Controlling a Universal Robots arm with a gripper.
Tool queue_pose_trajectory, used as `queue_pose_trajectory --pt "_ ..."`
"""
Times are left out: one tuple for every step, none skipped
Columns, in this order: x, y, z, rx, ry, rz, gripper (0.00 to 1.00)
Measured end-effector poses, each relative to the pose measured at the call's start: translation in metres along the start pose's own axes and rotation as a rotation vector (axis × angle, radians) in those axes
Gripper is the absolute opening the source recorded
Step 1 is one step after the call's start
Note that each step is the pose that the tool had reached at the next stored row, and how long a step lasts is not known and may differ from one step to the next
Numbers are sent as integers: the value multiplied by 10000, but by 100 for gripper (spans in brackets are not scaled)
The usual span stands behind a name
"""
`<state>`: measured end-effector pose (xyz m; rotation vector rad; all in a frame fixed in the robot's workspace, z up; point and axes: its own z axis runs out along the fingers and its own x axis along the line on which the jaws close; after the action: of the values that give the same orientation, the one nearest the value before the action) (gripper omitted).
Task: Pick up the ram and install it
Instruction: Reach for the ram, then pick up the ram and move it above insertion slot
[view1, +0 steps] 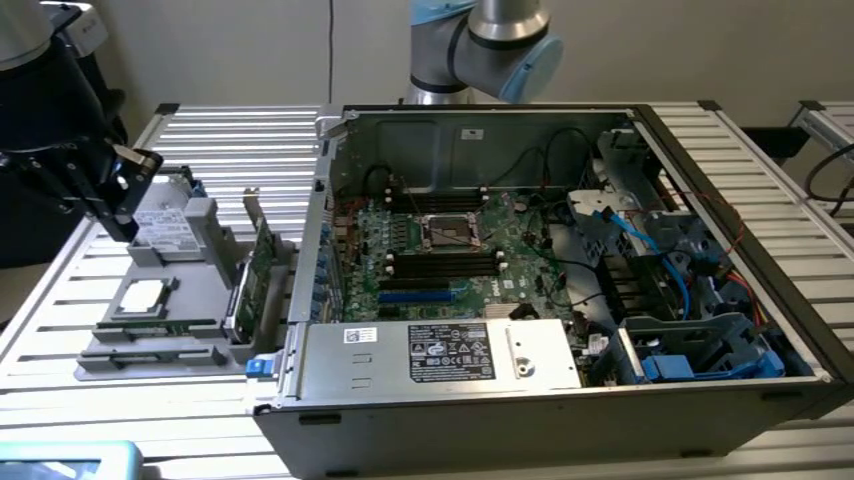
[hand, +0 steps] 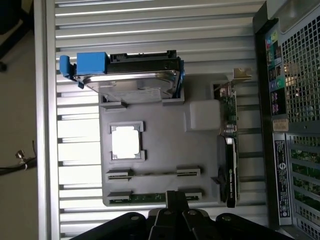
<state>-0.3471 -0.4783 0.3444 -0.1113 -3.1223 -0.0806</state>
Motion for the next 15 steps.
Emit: queue_pose_trajectory --pt "6 -1 0 -4 1 0 11" --pt "15 -1 0 -10 1 -1 11" --pt "23 -2 0 -14 2 -1 11" --pt "26 -2 0 -18 4 -1 11" --pt "26 -2 1 -19 7 -1 11" --pt "26 -2 1 -19 7 -2 11" --pt "26 -2 1 -19 7 -1 11" --pt "26 -2 1 -19 7 -1 11" --pt "27 -2 1 -19 7 -1 11" --pt "27 -2 1 -19 7 -4 11" --pt "27 -2 1 -19 9 -24 11" --pt "27 -2 1 -18 12 -89 11" --pt "27 -2 2 -16 19 -231 11" --pt "28 -2 2 -13 28 -416 11" --pt "28 -2 2 -9 38 -600 11"
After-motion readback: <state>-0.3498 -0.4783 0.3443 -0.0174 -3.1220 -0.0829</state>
